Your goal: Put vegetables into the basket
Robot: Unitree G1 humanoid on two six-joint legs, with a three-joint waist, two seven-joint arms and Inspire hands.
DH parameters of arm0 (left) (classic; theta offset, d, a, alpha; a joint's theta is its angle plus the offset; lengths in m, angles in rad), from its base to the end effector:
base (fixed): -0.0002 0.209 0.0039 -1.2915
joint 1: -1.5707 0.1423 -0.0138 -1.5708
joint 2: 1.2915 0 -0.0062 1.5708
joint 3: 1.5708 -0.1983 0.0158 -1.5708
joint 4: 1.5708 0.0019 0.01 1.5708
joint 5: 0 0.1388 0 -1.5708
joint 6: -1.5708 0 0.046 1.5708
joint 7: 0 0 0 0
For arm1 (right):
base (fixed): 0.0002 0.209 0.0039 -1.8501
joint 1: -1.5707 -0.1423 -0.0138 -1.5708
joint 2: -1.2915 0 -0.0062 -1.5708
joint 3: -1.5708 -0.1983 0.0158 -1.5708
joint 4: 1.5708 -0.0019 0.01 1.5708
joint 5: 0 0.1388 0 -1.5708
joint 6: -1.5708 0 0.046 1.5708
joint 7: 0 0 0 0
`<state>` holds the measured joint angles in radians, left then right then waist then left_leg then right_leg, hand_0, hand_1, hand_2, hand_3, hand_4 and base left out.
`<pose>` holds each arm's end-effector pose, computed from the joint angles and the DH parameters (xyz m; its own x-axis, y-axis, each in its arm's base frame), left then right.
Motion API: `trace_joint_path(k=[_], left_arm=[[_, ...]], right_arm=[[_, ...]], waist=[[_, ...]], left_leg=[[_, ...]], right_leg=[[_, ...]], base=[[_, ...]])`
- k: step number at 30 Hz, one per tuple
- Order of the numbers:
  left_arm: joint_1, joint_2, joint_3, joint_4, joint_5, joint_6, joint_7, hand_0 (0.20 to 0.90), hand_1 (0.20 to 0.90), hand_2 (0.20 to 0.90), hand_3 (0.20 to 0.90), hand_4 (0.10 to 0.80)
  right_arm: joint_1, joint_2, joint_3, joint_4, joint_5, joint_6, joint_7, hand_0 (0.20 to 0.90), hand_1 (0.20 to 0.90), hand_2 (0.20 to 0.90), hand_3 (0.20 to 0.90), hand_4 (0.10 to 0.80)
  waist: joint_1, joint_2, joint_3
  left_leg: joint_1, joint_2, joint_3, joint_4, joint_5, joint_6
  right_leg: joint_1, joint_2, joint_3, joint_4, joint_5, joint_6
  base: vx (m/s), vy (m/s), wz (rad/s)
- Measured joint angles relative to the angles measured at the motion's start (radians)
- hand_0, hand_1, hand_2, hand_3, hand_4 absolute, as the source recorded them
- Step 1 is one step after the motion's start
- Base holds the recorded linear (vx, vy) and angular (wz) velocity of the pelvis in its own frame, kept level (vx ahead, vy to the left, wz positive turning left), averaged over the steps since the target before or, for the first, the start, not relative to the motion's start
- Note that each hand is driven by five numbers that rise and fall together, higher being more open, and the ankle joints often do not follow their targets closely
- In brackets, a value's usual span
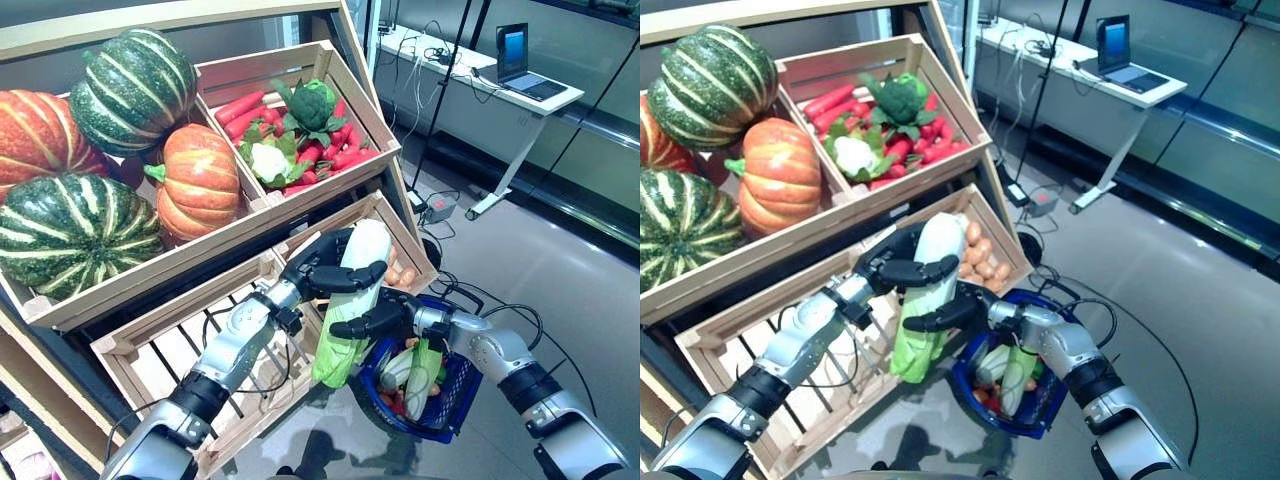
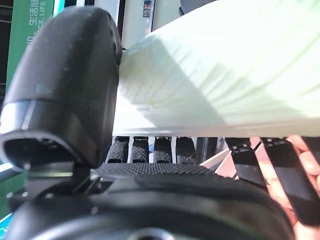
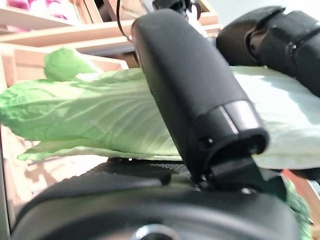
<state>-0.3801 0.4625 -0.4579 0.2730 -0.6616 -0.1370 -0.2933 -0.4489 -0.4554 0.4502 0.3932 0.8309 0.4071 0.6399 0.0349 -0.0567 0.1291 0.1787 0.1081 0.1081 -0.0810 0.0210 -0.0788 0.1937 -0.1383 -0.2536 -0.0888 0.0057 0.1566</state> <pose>0.2685 0.1643 0.0571 0.7961 -0.6024 0.0581 0.6051 0.7934 -0.0655 0.2762 -0.1687 0.0339 0.4725 0.8389 -0.2700 -0.6894 0.5427 0.4798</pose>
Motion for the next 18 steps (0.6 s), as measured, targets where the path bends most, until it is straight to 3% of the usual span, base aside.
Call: trace_joint_path(k=[4,5,6,18], left_arm=[[0.024,-0.002,-0.002,-0.013,-0.023,0.001,-0.001,0.3,0.3,0.3,0.3,0.4],[0.026,0.001,-0.009,-0.019,-0.022,0.001,0.0,0.3,0.3,0.3,0.3,0.4],[0.026,0.002,-0.014,-0.02,-0.022,0.001,0.0,0.3,0.3,0.3,0.3,0.4],[0.027,0.008,-0.016,-0.029,-0.081,0.022,0.041,0.3,0.3,0.3,0.3,0.4]], right_arm=[[-0.001,0.006,0.011,0.019,-0.001,0.019,0.04,0.9,0.9,0.9,0.9,0.8],[-0.001,0.006,0.017,0.032,-0.001,0.02,0.051,0.566,0.566,0.566,0.566,0.577],[-0.002,0.004,0.027,0.037,0.0,0.02,0.055,0.3,0.3,0.3,0.3,0.4],[-0.002,0.018,0.034,0.044,0.0,0.002,0.054,0.3,0.3,0.3,0.3,0.4]], waist=[[0.005,-0.002,-0.014],[0.005,-0.003,-0.018],[0.006,-0.003,-0.02],[0.004,-0.005,-0.031]], left_leg=[[0.0,0.0,0.0,0.0,0.0,0.0],[0.002,0.0,0.0,0.0,0.0,0.0],[0.003,0.0,-0.001,0.0,0.001,0.0],[0.005,0.0,-0.004,0.0,0.004,0.001]], right_leg=[[0.001,0.0,0.0,0.0,0.0,0.0],[0.002,0.0,0.0,0.0,0.0,0.0],[0.003,0.0,0.0,0.0,0.0,0.0],[0.006,0.0,0.001,0.0,0.001,0.0]], base=[[0.035,-0.005,0.0],[0.032,-0.009,0.0],[0.033,-0.012,0.0],[0.014,-0.005,0.01]])
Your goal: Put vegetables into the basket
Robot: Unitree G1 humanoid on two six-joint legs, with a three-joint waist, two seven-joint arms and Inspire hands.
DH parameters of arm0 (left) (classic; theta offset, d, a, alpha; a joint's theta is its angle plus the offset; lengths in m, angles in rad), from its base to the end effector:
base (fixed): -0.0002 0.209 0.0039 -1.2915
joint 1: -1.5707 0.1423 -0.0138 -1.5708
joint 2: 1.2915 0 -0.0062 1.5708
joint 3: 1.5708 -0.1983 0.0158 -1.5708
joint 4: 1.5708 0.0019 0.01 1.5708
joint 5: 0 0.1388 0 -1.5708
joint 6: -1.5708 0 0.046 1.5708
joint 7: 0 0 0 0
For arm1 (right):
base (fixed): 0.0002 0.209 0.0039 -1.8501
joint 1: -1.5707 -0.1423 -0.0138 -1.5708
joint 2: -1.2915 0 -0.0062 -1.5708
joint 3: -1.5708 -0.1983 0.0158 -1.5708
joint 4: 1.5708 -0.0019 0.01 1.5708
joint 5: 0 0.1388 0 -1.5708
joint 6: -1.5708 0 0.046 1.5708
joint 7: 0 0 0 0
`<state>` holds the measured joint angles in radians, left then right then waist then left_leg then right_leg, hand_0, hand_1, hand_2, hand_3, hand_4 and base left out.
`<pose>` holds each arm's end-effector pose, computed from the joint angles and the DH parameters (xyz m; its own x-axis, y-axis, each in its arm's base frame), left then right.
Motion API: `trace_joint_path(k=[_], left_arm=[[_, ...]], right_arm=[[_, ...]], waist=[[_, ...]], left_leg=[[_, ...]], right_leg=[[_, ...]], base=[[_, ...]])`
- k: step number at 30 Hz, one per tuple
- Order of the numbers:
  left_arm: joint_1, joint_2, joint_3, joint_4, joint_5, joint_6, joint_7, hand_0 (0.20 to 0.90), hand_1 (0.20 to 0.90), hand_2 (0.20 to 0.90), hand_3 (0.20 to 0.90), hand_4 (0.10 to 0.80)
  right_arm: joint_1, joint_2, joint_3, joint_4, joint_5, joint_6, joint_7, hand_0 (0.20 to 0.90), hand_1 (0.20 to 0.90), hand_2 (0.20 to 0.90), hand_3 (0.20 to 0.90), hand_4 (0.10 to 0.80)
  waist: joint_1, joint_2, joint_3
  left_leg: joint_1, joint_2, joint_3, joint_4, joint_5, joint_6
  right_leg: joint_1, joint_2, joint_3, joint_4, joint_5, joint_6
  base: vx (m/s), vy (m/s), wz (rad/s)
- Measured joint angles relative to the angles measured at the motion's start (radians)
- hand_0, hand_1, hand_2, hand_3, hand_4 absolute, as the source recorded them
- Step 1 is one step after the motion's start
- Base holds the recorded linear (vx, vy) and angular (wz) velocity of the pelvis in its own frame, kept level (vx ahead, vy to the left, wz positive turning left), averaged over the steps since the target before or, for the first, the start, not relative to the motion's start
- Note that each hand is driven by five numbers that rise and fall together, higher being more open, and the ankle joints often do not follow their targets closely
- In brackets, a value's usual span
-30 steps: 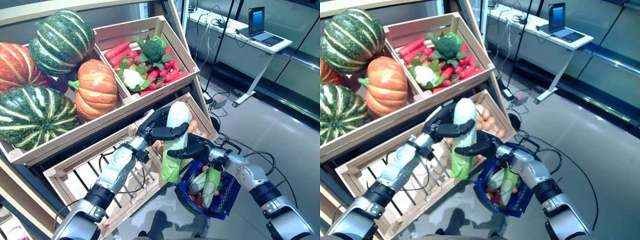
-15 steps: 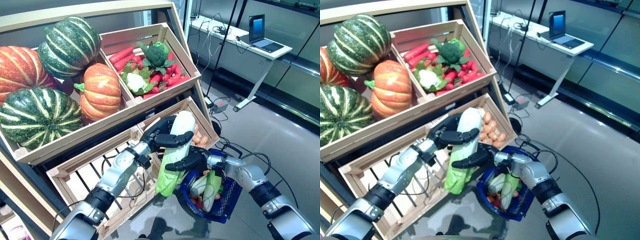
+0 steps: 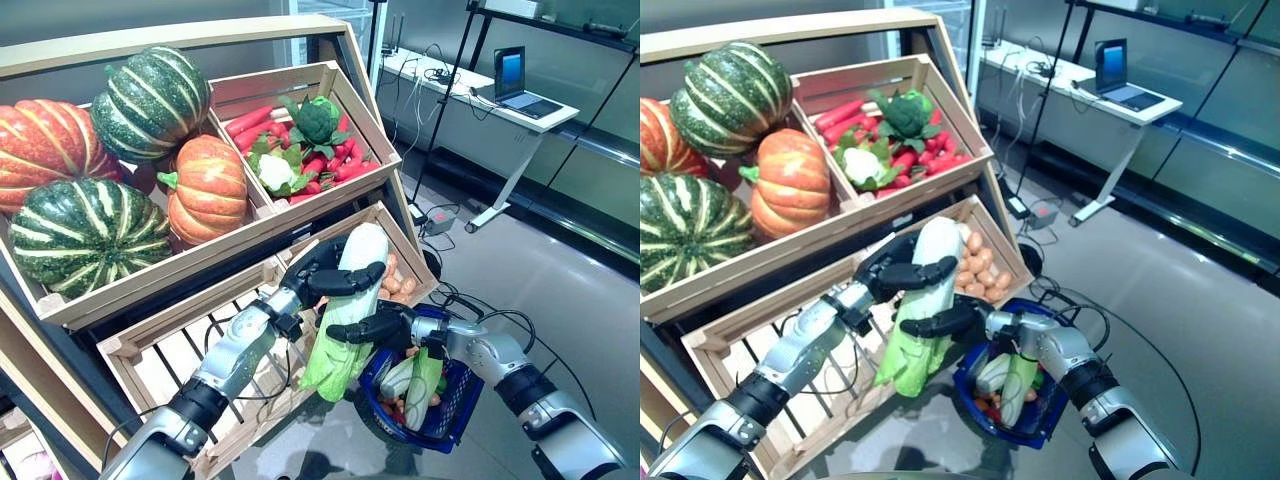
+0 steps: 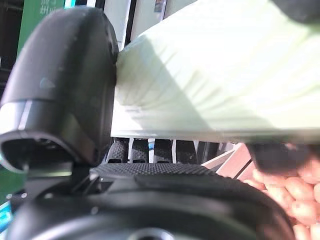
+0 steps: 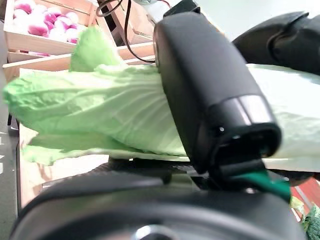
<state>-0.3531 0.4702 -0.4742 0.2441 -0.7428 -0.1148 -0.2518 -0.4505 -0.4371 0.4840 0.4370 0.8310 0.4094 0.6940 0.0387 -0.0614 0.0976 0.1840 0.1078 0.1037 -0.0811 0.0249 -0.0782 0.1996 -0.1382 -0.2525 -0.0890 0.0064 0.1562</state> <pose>0.2620 0.1632 0.0523 0.8158 -0.5767 0.0428 0.5756 0.8029 -0.1552 0.2734 -0.1638 0.0236 0.4118 0.8684 -0.2763 -0.6944 0.4954 0.5219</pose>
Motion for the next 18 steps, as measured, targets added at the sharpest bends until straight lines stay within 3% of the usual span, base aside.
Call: trace_joint_path(k=[9,10,11,18], left_arm=[[0.002,0.002,0.0,-0.003,0.001,0.001,0.004,0.3,0.3,0.3,0.3,0.4],[0.004,0.002,0.0,-0.005,0.002,0.001,0.009,0.747,0.747,0.747,0.747,0.698],[0.007,0.003,0.0,-0.008,0.003,0.001,0.015,0.9,0.9,0.9,0.9,0.8],[0.045,0.013,0.009,-0.037,0.069,0.001,0.048,0.9,0.9,0.9,0.9,0.8]], right_arm=[[0.0,0.006,-0.001,0.003,0.0,-0.004,-0.004,0.3,0.3,0.3,0.3,0.4],[0.001,0.007,-0.001,0.005,0.0,-0.004,-0.005,0.3,0.3,0.3,0.3,0.4],[0.001,0.007,-0.001,0.007,0.0,-0.004,-0.005,0.3,0.3,0.3,0.3,0.4],[0.034,0.013,-0.003,0.018,0.002,-0.005,-0.019,0.3,0.3,0.3,0.3,0.4]], waist=[[-0.006,-0.004,-0.005],[-0.007,-0.004,-0.005],[-0.008,-0.004,-0.005],[-0.01,-0.003,-0.006]], left_leg=[[0.004,0.0,0.007,-0.001,0.0,0.0],[0.006,0.0,0.008,-0.001,0.0,0.0],[0.007,0.0,0.01,-0.002,0.0,0.0],[0.011,0.001,0.013,-0.004,0.0,0.0]], right_leg=[[-0.001,0.0,0.008,0.0,0.001,0.0],[-0.001,0.0,0.01,0.0,0.001,0.0],[-0.001,0.0,0.012,0.0,0.001,0.0],[-0.002,0.001,0.021,0.0,0.001,0.0]], base=[[0.006,-0.001,-0.01],[0.023,-0.008,-0.04],[0.028,-0.011,-0.06],[0.008,-0.004,-0.01]])
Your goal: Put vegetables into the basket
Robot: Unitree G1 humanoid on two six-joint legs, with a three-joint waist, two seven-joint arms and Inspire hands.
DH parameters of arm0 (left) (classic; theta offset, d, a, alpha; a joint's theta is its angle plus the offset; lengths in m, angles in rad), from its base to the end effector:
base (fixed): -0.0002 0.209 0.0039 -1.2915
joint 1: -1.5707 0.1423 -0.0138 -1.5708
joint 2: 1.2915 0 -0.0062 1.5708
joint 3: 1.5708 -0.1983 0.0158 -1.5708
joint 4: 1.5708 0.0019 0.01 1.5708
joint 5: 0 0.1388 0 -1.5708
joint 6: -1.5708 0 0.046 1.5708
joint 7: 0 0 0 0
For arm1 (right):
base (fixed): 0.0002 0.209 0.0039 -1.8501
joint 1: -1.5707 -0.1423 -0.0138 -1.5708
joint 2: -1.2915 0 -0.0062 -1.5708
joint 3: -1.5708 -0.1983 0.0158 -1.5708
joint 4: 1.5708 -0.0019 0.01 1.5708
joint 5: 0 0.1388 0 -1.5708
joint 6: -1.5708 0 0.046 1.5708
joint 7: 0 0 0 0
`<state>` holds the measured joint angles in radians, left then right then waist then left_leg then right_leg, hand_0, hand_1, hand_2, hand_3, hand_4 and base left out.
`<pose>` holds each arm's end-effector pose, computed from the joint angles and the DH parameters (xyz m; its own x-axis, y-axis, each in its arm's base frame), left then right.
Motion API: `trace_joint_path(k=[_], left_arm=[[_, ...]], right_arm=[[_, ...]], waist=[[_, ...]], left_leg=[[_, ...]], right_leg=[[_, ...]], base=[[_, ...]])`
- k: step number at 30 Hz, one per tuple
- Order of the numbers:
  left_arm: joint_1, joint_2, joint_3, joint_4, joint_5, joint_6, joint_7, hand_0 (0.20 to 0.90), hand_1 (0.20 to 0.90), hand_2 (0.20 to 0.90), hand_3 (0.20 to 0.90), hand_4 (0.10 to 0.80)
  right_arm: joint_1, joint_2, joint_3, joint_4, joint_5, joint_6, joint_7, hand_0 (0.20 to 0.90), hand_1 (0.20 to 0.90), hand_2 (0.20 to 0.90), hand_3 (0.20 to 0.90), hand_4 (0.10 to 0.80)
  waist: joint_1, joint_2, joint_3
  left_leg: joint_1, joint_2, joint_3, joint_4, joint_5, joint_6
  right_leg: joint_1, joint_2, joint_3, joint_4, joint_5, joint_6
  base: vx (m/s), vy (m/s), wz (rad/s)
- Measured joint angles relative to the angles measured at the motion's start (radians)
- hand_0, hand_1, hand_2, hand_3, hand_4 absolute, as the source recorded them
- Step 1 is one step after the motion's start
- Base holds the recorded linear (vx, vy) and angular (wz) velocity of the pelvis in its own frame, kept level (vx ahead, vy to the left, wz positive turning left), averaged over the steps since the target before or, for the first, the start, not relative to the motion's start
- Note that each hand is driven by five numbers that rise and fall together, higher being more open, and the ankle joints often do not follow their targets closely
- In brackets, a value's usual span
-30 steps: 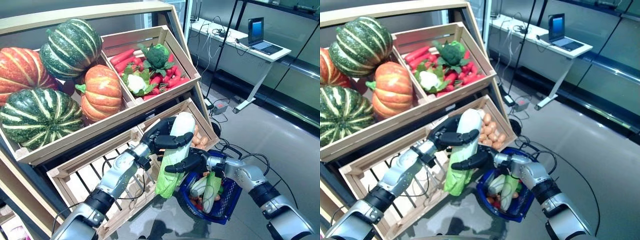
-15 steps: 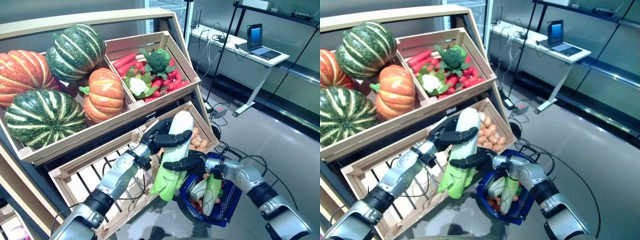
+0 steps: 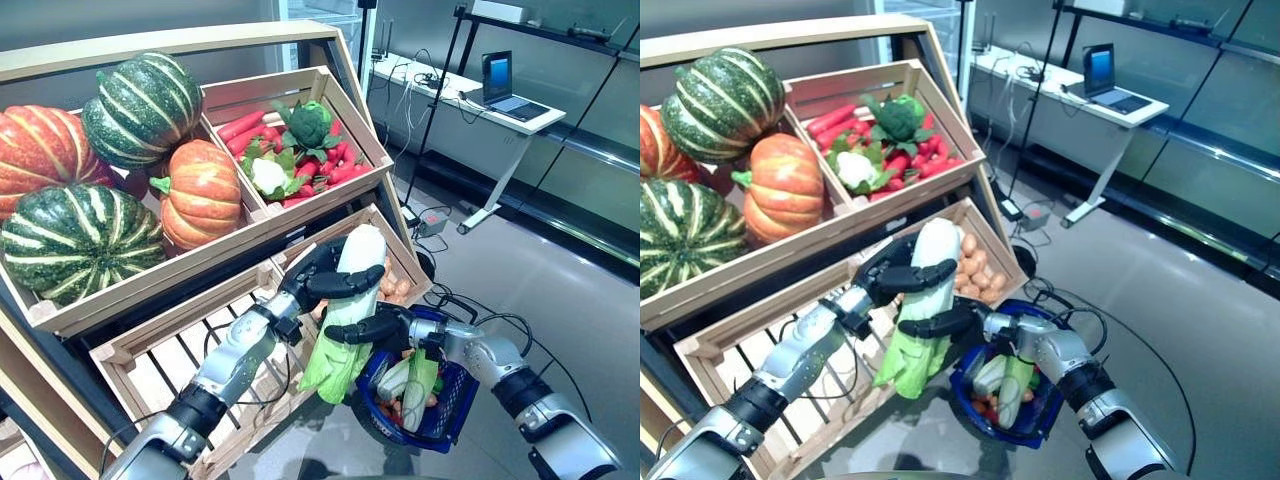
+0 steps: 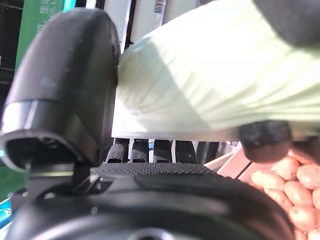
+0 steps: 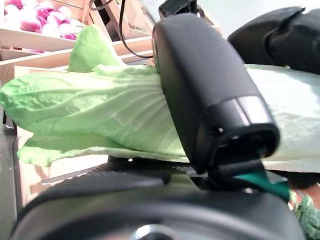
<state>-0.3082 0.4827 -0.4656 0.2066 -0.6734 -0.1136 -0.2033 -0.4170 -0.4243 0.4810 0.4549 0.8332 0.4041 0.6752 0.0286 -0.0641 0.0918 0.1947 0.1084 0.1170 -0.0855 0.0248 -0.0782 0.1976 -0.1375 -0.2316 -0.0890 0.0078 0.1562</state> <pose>0.2531 0.1666 0.0486 0.8398 -0.5427 0.0156 0.5414 0.8349 -0.0995 0.2656 -0.1647 0.0123 0.4280 0.8541 -0.2956 -0.6550 0.5185 0.5496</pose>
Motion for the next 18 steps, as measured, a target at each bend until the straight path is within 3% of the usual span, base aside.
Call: trace_joint_path(k=[7,14,18], left_arm=[[0.001,0.018,0.113,-0.012,0.082,0.0,0.018,0.9,0.9,0.9,0.9,0.8],[0.045,0.057,0.284,0.11,0.083,-0.001,0.041,0.9,0.9,0.9,0.9,0.8],[0.082,0.058,0.294,0.17,0.083,-0.001,0.042,0.9,0.9,0.9,0.9,0.8]], right_arm=[[0.101,0.002,-0.026,0.098,0.002,0.007,-0.022,0.3,0.3,0.3,0.3,0.4],[0.202,-0.04,-0.159,0.3,0.002,-0.001,-0.041,0.3,0.3,0.3,0.3,0.4],[0.214,-0.057,-0.209,0.397,0.002,-0.037,-0.096,0.3,0.3,0.3,0.3,0.4]], waist=[[-0.002,0.006,-0.003],[-0.008,0.027,-0.013],[-0.007,0.032,-0.013]], left_leg=[[0.0,0.001,0.002,-0.001,0.0,0.0],[-0.004,0.002,0.011,-0.003,0.0,0.0],[-0.003,0.003,0.017,-0.003,0.0,0.0]], right_leg=[[-0.002,0.001,0.002,0.0,0.0,0.0],[-0.012,0.001,0.009,0.0,0.0,0.0],[-0.015,0.002,0.015,0.0,0.003,-0.001]], base=[[0.0,0.0,0.0],[0.022,0.009,-0.03],[0.042,0.014,-0.04]])
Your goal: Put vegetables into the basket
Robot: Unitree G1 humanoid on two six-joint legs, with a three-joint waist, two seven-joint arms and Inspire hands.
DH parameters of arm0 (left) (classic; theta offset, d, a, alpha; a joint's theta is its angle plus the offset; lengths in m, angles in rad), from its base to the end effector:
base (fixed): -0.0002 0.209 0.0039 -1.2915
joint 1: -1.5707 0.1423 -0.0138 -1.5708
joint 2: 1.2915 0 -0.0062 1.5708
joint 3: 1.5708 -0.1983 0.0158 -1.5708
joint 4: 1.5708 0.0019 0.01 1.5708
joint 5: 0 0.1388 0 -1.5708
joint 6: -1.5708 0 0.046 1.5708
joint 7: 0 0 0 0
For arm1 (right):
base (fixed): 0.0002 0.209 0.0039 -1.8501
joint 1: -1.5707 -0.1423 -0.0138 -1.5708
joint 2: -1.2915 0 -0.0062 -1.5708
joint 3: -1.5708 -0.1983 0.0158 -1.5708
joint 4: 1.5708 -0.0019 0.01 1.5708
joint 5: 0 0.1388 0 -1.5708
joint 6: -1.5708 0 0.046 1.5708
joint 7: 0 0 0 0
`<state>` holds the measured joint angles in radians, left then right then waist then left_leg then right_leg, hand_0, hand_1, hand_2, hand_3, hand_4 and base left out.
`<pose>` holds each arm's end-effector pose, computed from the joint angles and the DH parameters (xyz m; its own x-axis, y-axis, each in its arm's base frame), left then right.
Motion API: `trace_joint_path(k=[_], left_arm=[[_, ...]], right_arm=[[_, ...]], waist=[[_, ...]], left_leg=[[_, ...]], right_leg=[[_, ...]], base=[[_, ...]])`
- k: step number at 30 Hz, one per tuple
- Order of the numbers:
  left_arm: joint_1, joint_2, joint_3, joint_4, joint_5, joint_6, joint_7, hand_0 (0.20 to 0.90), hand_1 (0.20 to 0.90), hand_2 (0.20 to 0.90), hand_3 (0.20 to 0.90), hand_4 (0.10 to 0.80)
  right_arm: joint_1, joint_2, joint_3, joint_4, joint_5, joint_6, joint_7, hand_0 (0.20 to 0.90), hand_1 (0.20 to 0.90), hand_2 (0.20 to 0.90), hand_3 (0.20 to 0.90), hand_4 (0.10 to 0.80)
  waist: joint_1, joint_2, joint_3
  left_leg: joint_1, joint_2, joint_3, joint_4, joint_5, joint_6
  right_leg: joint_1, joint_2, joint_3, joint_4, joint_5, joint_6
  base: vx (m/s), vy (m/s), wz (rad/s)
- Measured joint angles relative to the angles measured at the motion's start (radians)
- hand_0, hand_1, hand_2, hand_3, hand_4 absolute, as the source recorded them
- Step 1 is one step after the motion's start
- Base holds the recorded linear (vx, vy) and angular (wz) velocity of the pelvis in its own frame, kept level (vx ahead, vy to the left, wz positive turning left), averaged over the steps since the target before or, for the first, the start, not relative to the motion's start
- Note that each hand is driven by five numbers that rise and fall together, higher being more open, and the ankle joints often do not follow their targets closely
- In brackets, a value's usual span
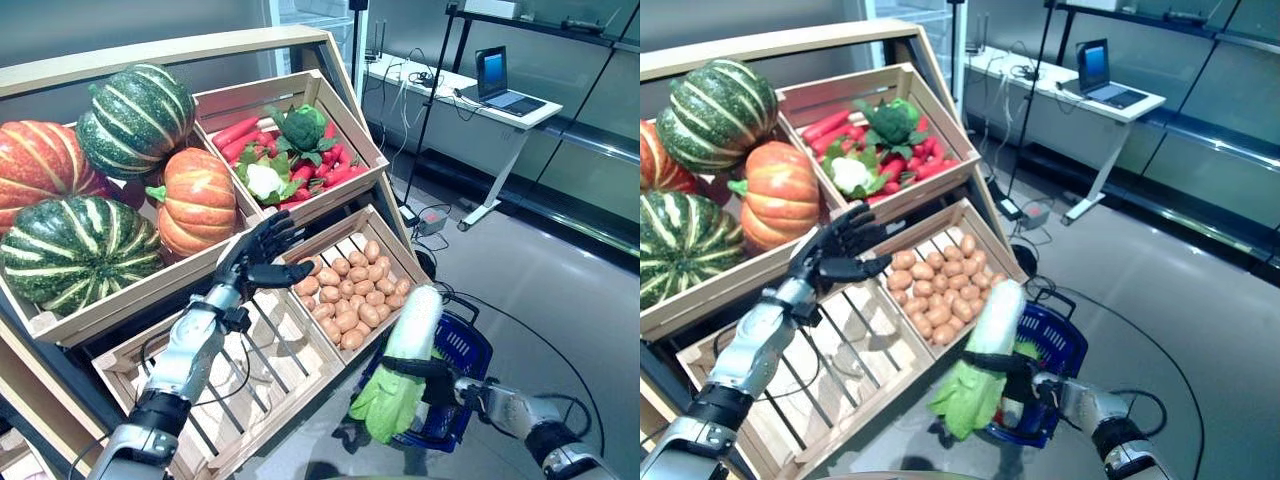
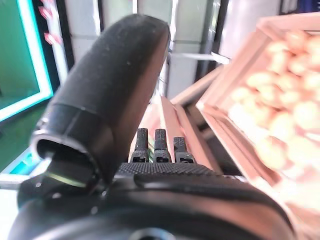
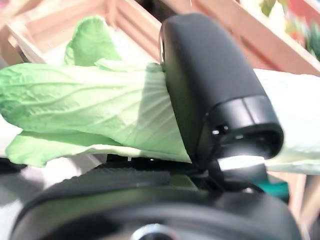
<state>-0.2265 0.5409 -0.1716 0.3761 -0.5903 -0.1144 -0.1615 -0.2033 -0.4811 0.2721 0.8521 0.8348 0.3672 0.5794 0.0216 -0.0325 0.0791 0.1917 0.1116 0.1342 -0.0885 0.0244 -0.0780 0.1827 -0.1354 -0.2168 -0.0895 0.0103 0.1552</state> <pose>0.2458 0.2492 0.0382 0.9833 -0.1663 -0.0732 0.1651 0.9860 -0.0224 0.1873 -0.2619 -0.0620 0.5945 0.4837 -0.6423 -0.0483 0.8189 0.5720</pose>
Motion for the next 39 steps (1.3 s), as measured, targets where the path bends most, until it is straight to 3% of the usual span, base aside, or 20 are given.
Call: trace_joint_path(k=[4,10,13,18,21,22,25,27,29,35,36,37,39], left_arm=[[0.026,-0.003,0.0,0.047,-0.001,0.0,0.0,0.9,0.9,0.9,0.9,0.8],[0.039,-0.034,-0.021,0.107,-0.015,-0.02,0.071,0.9,0.9,0.9,0.9,0.8],[-0.003,-0.046,-0.063,0.117,-0.052,-0.038,0.094,0.9,0.9,0.9,0.9,0.8],[-0.09,-0.096,-0.148,0.116,-0.094,-0.048,0.156,0.9,0.9,0.9,0.9,0.8],[-0.146,-0.099,-0.178,0.115,-0.094,-0.049,0.177,0.9,0.9,0.9,0.9,0.8],[-0.158,-0.099,-0.181,0.115,-0.095,-0.048,0.194,0.9,0.9,0.9,0.9,0.8],[-0.171,-0.096,-0.19,0.112,-0.096,-0.049,0.22,0.9,0.9,0.9,0.9,0.8],[-0.18,-0.081,-0.195,0.098,-0.102,-0.063,0.236,0.9,0.9,0.9,0.9,0.8],[-0.18,-0.062,-0.194,0.084,-0.135,-0.088,0.238,0.9,0.9,0.9,0.9,0.8],[-0.185,-0.054,-0.197,0.054,-0.19,-0.125,0.23,0.9,0.9,0.9,0.9,0.8],[-0.185,-0.057,-0.198,0.054,-0.201,-0.134,0.227,0.9,0.9,0.9,0.9,0.8],[-0.185,-0.057,-0.198,0.054,-0.209,-0.139,0.222,0.9,0.9,0.9,0.9,0.8],[-0.184,-0.057,-0.198,0.054,-0.211,-0.143,0.214,0.9,0.9,0.9,0.9,0.8]], right_arm=[[-0.003,0.004,-0.127,0.149,0.019,-0.043,-0.098,0.3,0.3,0.3,0.3,0.4],[-0.04,0.003,-0.224,0.22,0.128,-0.182,-0.406,0.3,0.3,0.3,0.3,0.4],[-0.19,-0.006,-0.225,0.256,0.123,-0.249,-0.542,0.3,0.3,0.3,0.3,0.4],[-0.443,-0.036,-0.225,0.287,0.116,-0.317,-0.704,0.3,0.3,0.3,0.3,0.4],[-0.552,-0.055,-0.224,0.291,0.115,-0.331,-0.734,0.3,0.3,0.3,0.3,0.4],[-0.589,-0.06,-0.221,0.297,0.113,-0.331,-0.736,0.3,0.3,0.3,0.3,0.4],[-0.62,-0.07,-0.213,0.319,0.104,-0.331,-0.736,0.3,0.3,0.3,0.3,0.4],[-0.621,-0.093,-0.208,0.32,0.078,-0.331,-0.736,0.3,0.3,0.3,0.3,0.4],[-0.634,-0.111,-0.187,0.32,0.069,-0.336,-0.736,0.3,0.3,0.3,0.3,0.4],[-0.666,-0.137,-0.173,0.32,0.035,-0.34,-0.732,0.3,0.3,0.3,0.3,0.4],[-0.669,-0.137,-0.165,0.32,0.035,-0.34,-0.732,0.568,0.568,0.568,0.568,0.579],[-0.67,-0.137,-0.155,0.32,0.034,-0.34,-0.732,0.9,0.9,0.9,0.9,0.8],[-0.67,-0.137,-0.143,0.322,0.004,-0.34,-0.736,0.9,0.9,0.9,0.9,0.8]], waist=[[0.006,0.004,0.002],[0.012,0.03,0.018],[0.014,0.052,0.085],[0.022,0.083,0.299],[0.038,0.092,0.404],[0.045,0.093,0.422],[0.058,0.094,0.433],[0.059,0.097,0.436],[0.059,0.1,0.438],[0.058,0.111,0.443],[0.055,0.111,0.443],[0.053,0.111,0.444],[0.052,0.111,0.444]], left_leg=[[0.004,0.001,0.008,0.0,0.0,0.0],[-0.051,0.001,0.013,0.0,0.009,-0.001],[-0.166,-0.001,0.007,0.02,0.042,0.005],[-0.337,-0.001,-0.014,0.116,0.064,0.01],[-0.451,0.009,-0.023,0.237,0.037,0.012],[-0.518,0.01,-0.028,0.318,0.008,0.016],[-0.617,-0.007,-0.039,0.488,-0.063,0.028],[-0.707,-0.026,-0.048,0.675,-0.148,0.049],[-0.774,-0.027,-0.053,0.797,-0.204,0.051],[-0.951,-0.029,-0.064,1.018,-0.273,0.062],[-0.984,-0.029,-0.071,1.049,-0.28,0.06],[-1.011,-0.027,-0.075,1.076,-0.286,0.059],[-1.037,-0.027,-0.077,1.117,-0.298,0.06]], right_leg=[[-0.001,0.0,0.011,0.0,0.003,0.0],[-0.063,0.004,0.023,0.0,0.025,-0.005],[-0.178,0.003,0.028,0.002,0.074,-0.017],[-0.319,-0.003,0.023,0.046,0.117,-0.034],[-0.433,-0.011,0.012,0.178,0.084,-0.051],[-0.511,-0.026,0.01,0.283,0.043,-0.056],[-0.629,-0.081,0.007,0.505,-0.056,-0.062],[-0.72,-0.145,0.019,0.713,-0.157,-0.061],[-0.782,-0.173,0.032,0.828,-0.205,-0.053],[-0.958,-0.198,0.08,1.033,-0.263,-0.056],[-0.988,-0.201,0.086,1.064,-0.272,-0.057],[-1.014,-0.201,0.091,1.092,-0.279,-0.058],[-1.043,-0.201,0.098,1.135,-0.295,-0.062]], base=[[0.092,0.0,-0.07],[-0.192,-0.013,-0.08],[-0.43,0.017,-0.12],[-0.325,0.0,0.05],[-0.219,-0.019,0.04],[-0.168,0.018,0.0],[-0.121,0.008,0.14],[-0.008,-0.024,0.29],[-0.057,-0.014,0.13],[-0.095,-0.014,0.03],[-0.094,-0.013,0.06],[-0.078,-0.007,0.05],[-0.046,-0.013,-0.01]])
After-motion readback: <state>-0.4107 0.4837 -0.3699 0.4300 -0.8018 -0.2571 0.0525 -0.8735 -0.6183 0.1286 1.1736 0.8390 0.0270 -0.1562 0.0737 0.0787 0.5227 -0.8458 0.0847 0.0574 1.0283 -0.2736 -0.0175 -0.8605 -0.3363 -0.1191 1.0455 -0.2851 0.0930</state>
